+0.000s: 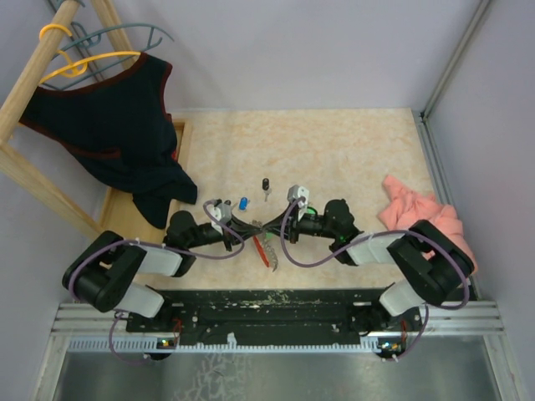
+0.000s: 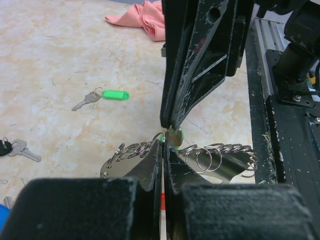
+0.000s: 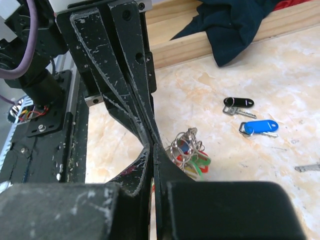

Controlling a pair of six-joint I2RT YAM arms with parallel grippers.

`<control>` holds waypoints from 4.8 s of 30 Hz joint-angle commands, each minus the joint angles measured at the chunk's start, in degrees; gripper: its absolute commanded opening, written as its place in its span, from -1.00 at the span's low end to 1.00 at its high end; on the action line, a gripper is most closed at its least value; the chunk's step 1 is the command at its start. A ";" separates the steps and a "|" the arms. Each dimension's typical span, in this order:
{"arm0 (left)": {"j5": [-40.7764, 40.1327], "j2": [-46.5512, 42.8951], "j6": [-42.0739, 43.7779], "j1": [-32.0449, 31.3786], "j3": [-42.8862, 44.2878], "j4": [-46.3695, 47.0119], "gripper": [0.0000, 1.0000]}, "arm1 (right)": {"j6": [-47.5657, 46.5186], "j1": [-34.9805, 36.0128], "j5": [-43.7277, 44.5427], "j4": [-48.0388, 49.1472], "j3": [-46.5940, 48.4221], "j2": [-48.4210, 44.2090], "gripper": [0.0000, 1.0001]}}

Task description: Put the keys on the keyring

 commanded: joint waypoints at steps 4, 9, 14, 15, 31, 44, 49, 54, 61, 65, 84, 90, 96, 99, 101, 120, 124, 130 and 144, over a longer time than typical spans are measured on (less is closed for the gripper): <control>-4.39 -4.10 3.49 -0.17 -0.83 -2.62 -0.96 | -3.83 -0.73 9.02 -27.51 1.94 -12.80 -1.00; -6.04 -5.09 4.66 -0.08 -1.38 -3.68 -0.96 | -2.59 -0.72 18.80 -47.84 4.42 -18.25 -1.00; -7.21 -5.75 5.38 -0.11 -1.48 -4.69 -0.96 | 0.85 -0.03 27.14 -63.43 7.13 -20.59 -1.00; -7.37 -5.90 5.55 -0.13 -1.56 -4.88 -0.96 | 1.23 0.24 29.08 -66.39 8.01 -20.59 -1.00; -7.49 -7.02 6.21 0.00 -1.83 -5.84 -0.96 | -3.30 2.47 40.34 -50.22 11.35 -4.04 -1.00; -7.23 -6.05 6.04 0.18 -1.74 -4.93 -0.96 | -5.70 5.07 44.47 -40.12 9.64 2.64 -1.00; -7.04 -6.28 6.10 0.18 -1.83 -5.03 -0.96 | -4.71 5.09 42.09 -47.39 12.89 1.24 -0.86; -6.97 -6.48 6.09 0.22 -1.82 -5.27 -0.96 | -4.08 4.99 41.76 -59.65 18.77 0.08 -0.54; -6.47 -6.66 6.05 0.25 -1.74 -5.45 -0.96 | -3.50 4.73 41.56 -76.48 27.20 0.60 -0.32; -6.26 -6.67 6.01 0.26 -1.65 -5.60 -0.96 | -3.52 2.77 37.68 -77.49 26.97 0.05 -0.31; -5.03 -6.08 6.05 0.49 -0.95 -6.36 -0.96 | -7.25 -8.82 16.20 -85.43 36.09 13.88 -0.39; -4.71 -5.85 6.03 0.53 -0.77 -6.51 -0.96 | -7.92 -9.77 13.92 -85.88 37.60 17.08 -0.46; -4.59 -5.54 6.05 0.61 -0.61 -6.50 -0.96 | -8.44 -9.78 13.16 -86.86 37.48 17.41 -0.65; -4.44 -5.27 5.92 0.61 -0.51 -6.37 -0.96 | -8.42 -9.78 13.24 -86.72 37.04 16.37 -0.82; -4.43 -5.11 5.82 0.62 -0.51 -6.18 -0.96 | -8.38 -9.78 13.37 -86.29 36.60 15.34 -0.96; -5.20 -4.89 4.71 0.68 -1.16 -4.49 -0.96 | -15.17 -1.94 23.88 -39.66 10.37 -4.15 -1.00; -5.64 -5.08 4.72 0.69 -1.43 -4.57 -0.96 | -16.16 -0.22 26.69 -29.53 6.25 -3.95 -1.00; -6.19 -4.73 4.34 0.64 -1.71 -3.60 -0.96 | -17.57 1.79 30.36 -17.01 1.63 -0.59 -1.00; -7.08 -4.47 3.85 0.79 -2.49 -1.71 -0.96 | -19.99 3.98 33.49 -12.14 2.44 7.67 -1.00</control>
